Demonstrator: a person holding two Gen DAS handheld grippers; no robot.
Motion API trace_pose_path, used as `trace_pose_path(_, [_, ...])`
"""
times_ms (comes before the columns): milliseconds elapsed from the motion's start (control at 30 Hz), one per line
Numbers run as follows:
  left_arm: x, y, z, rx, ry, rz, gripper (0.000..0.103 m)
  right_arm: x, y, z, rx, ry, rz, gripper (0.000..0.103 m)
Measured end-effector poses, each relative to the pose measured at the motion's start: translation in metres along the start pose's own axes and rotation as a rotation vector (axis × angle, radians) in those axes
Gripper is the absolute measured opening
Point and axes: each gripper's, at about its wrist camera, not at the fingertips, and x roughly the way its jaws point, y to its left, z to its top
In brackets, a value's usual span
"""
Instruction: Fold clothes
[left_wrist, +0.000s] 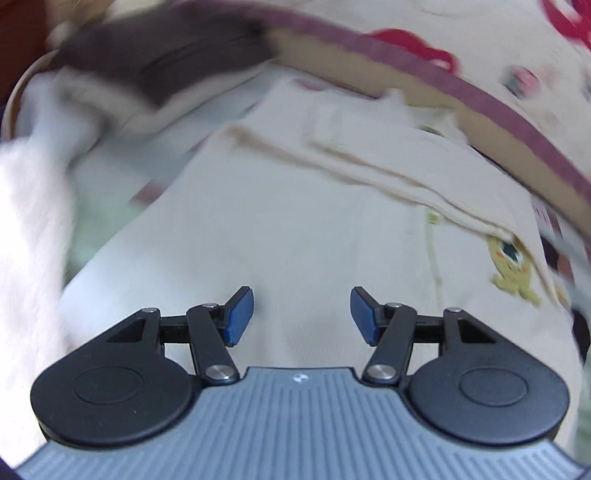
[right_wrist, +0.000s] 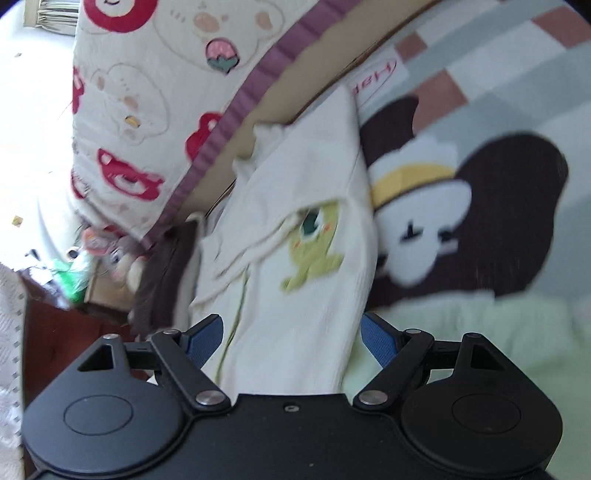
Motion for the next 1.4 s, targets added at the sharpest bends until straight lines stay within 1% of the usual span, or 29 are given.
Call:
trace_pose_path(67, [-0.012,0.015,0.005,0.007,-0.047,0.107,0.057,-0.004,0.003,-0.003,-0.010,0.037,0.042,0.086])
trace_pose_path(100, [-0.017,0.021,0.008,0.004,-0.049,0.161,0.057,-0.004,0.004,-0.004,-0.013,0.052,0.048,0.086])
trace_pose_path(133, [-0.020,0.027,0.012,-0.012,-0.032,0.206,0.058,-0.002,0.005,-0.004,-0.014,0.066,0.045,0.086])
trace_pose_path(167, [-0.023,0.033,0.017,-0.014,-0.001,0.234,0.059,-0.001,0.007,-0.004,-0.015,0.080,0.043,0.086])
trace_pose_path(200, [-0.023,0.037,0.024,0.011,0.057,0.224,0.060,0.002,0.009,-0.002,-0.020,0.096,0.023,0.086])
trace_pose_path(233, [-0.023,0.042,0.031,0.036,0.115,0.214,0.065,0.005,0.013,0.000,-0.036,0.115,-0.010,0.086])
trace_pose_path(267, [-0.023,0.046,0.038,0.068,0.170,0.203,0.066,0.008,0.018,0.001,-0.070,0.139,-0.044,0.086])
trace_pose_path(300, [-0.027,0.052,0.043,0.107,0.195,0.205,0.066,0.011,0.021,0.001,-0.106,0.169,-0.062,0.086])
trace_pose_path(367, [-0.042,0.065,0.047,0.158,0.150,0.253,0.066,0.017,0.026,0.001,-0.176,0.232,-0.084,0.086])
trace_pose_path(433, [-0.052,0.080,0.038,0.206,0.153,0.215,0.066,0.027,0.026,-0.001,-0.216,0.321,-0.082,0.083])
trace_pose_path(467, [-0.055,0.090,0.031,0.195,0.164,0.174,0.066,0.032,0.025,-0.002,-0.233,0.368,-0.078,0.080])
trace_pose_path(533, [-0.053,0.111,0.015,0.102,0.206,0.120,0.066,0.043,0.026,-0.008,-0.300,0.484,-0.080,0.062])
trace_pose_path(600, [-0.042,0.131,0.010,-0.055,0.287,0.129,0.066,0.053,0.030,-0.015,-0.379,0.592,-0.096,0.054])
trace_pose_path(633, [-0.037,0.136,0.008,-0.113,0.320,0.133,0.066,0.057,0.033,-0.018,-0.425,0.634,-0.115,0.054])
trace_pose_path(700, [-0.033,0.130,0.003,-0.115,0.335,0.110,0.066,0.064,0.035,-0.022,-0.465,0.697,-0.127,0.054])
trace_pose_path(733, [-0.031,0.127,0.000,-0.116,0.342,0.099,0.068,0.067,0.036,-0.023,-0.467,0.722,-0.120,0.056])
trace_pose_path(767, [-0.029,0.124,-0.003,-0.116,0.349,0.087,0.071,0.068,0.035,-0.025,-0.463,0.740,-0.111,0.056])
trace_pose_path(833, [-0.024,0.118,-0.008,-0.118,0.364,0.064,0.072,0.070,0.031,-0.028,-0.445,0.764,-0.088,0.058])
trace_pose_path(900, [-0.020,0.112,-0.013,-0.119,0.378,0.041,0.065,0.069,0.027,-0.034,-0.426,0.777,-0.066,0.059])
trace_pose_path(933, [-0.018,0.109,-0.016,-0.120,0.386,0.030,0.043,0.069,0.025,-0.038,-0.417,0.787,-0.057,0.059])
trace_pose_path(967, [-0.018,0.104,-0.018,-0.096,0.385,0.036,0.001,0.068,0.025,-0.040,-0.430,0.786,-0.052,0.059])
trace_pose_path(1033, [-0.033,0.089,-0.016,0.042,0.329,0.129,0.002,0.066,0.028,-0.043,-0.462,0.785,-0.048,0.061])
trace_pose_path(1067, [-0.044,0.086,-0.016,0.062,0.288,0.171,0.002,0.065,0.028,-0.043,-0.462,0.788,-0.043,0.061])
trace_pose_path(1167, [-0.075,0.084,-0.018,0.019,0.190,0.274,0.003,0.064,0.028,-0.044,-0.443,0.817,0.000,0.063])
trace_pose_path(1200, [-0.080,0.082,-0.018,0.010,0.183,0.301,0.006,0.064,0.027,-0.047,-0.450,0.834,0.003,0.063])
trace_pose_path(1233, [-0.081,0.079,-0.019,0.014,0.190,0.337,0.012,0.065,0.028,-0.050,-0.475,0.853,-0.004,0.063])
trace_pose_path(1267, [-0.082,0.076,-0.019,0.018,0.194,0.360,0.023,0.065,0.031,-0.054,-0.519,0.873,-0.011,0.063])
trace_pose_path(1333, [-0.084,0.069,-0.021,0.029,0.185,0.345,0.034,0.071,0.038,-0.063,-0.585,0.917,-0.026,0.063])
trace_pose_path(1400, [-0.084,0.053,-0.023,0.058,0.151,0.284,0.040,0.080,0.040,-0.070,-0.599,0.951,-0.061,0.062])
